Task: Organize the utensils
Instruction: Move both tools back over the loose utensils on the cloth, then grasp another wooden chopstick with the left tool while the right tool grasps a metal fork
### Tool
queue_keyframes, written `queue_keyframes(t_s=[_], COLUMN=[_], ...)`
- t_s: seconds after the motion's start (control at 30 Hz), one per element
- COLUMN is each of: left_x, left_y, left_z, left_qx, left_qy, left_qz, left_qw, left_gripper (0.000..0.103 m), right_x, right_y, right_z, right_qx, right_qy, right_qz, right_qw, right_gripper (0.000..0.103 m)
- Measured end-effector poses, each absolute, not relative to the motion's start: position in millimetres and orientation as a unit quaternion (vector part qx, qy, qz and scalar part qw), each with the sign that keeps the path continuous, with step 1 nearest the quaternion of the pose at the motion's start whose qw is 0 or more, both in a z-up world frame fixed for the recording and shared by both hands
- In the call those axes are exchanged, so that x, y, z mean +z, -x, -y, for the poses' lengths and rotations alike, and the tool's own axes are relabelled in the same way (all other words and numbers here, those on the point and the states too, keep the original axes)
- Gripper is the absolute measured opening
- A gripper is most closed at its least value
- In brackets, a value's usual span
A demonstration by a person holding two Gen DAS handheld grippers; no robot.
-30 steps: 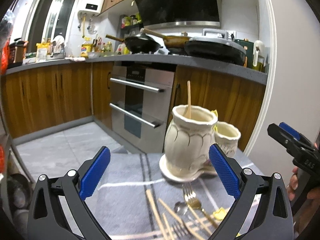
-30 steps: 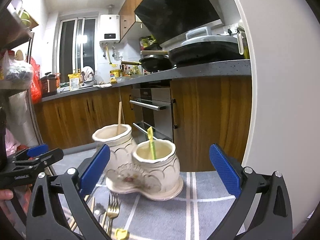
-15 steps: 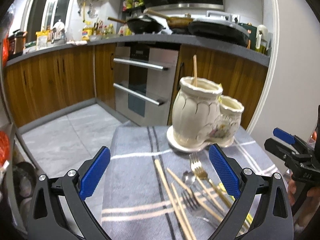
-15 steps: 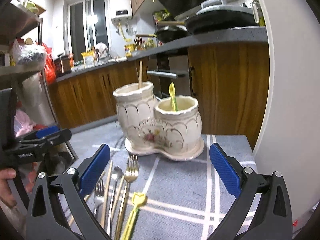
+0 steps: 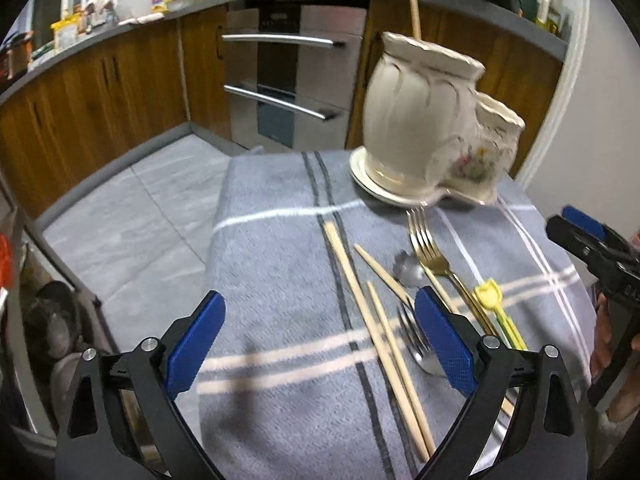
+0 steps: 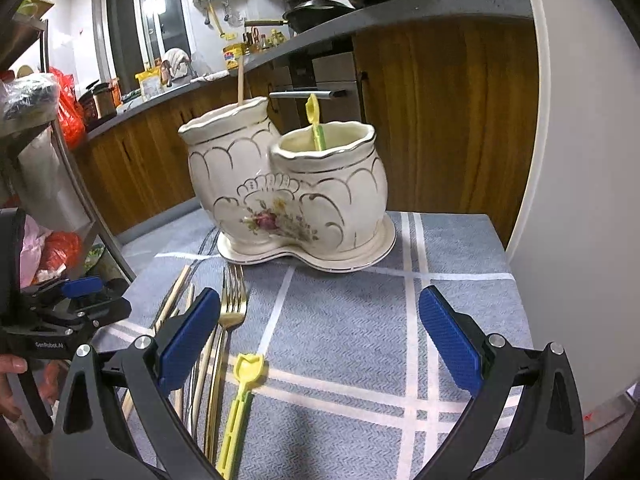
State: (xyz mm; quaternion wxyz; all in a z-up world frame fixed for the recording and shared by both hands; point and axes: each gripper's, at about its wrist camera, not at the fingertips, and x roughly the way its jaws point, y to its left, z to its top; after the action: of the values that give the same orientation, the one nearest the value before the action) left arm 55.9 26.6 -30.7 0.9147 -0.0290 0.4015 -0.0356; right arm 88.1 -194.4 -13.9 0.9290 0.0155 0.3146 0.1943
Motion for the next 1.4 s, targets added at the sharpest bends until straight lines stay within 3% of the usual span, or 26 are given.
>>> queue_keyframes(t_s=[0.07,0.33,0.43,0.5,0.7,0.77,0.9,1.27,1.4], left_x=[-31,-38,-34,-32,-31,-30,-30,-28,-29], left_y=[-53,-38,-32,-29,-25,-23,-22,-19,-20], left_z=[-22,-17,-22,-25,-26,-26,-26,-29,-28], left_qx=[-0.044,-0.085,-0.085,-0.085,-0.088,-0.091,-0.095,-0.098,-0.098], left_qy=[0.02,0.028,0.038,0.042,0.04,0.038,0.039,0.043,0.04], left_qz=[-0.406,-0.432,-0.425,-0.422,-0.42,-0.418,-0.417,-0.413,-0.417], left_qw=[0.912,0.897,0.901,0.902,0.903,0.903,0.903,0.904,0.903], left_gripper=[0.09,0.053,0.052,0.052,0.049,0.049,0.049,0.049,0.049], right_x=[-14,-12,-15,-19,-35,-40,-47,-59,-60], right_y=[-87,-60,-40,-25,-2,-2,-3,-10,-16], right_z=[193,179,161,144,106,100,93,81,84], right_qx=[0.197,0.262,0.3,0.323,0.349,0.349,0.354,0.33,0.333], right_qy=[-0.012,0.023,0.045,0.072,0.132,0.134,0.137,0.144,0.119], right_qz=[-0.318,-0.325,-0.334,-0.34,-0.355,-0.367,-0.381,-0.392,-0.395], right_qw=[0.927,0.908,0.892,0.88,0.857,0.852,0.843,0.847,0.848], right_gripper=[0.098,0.096,0.08,0.063,0.026,0.019,0.011,0.01,0.006])
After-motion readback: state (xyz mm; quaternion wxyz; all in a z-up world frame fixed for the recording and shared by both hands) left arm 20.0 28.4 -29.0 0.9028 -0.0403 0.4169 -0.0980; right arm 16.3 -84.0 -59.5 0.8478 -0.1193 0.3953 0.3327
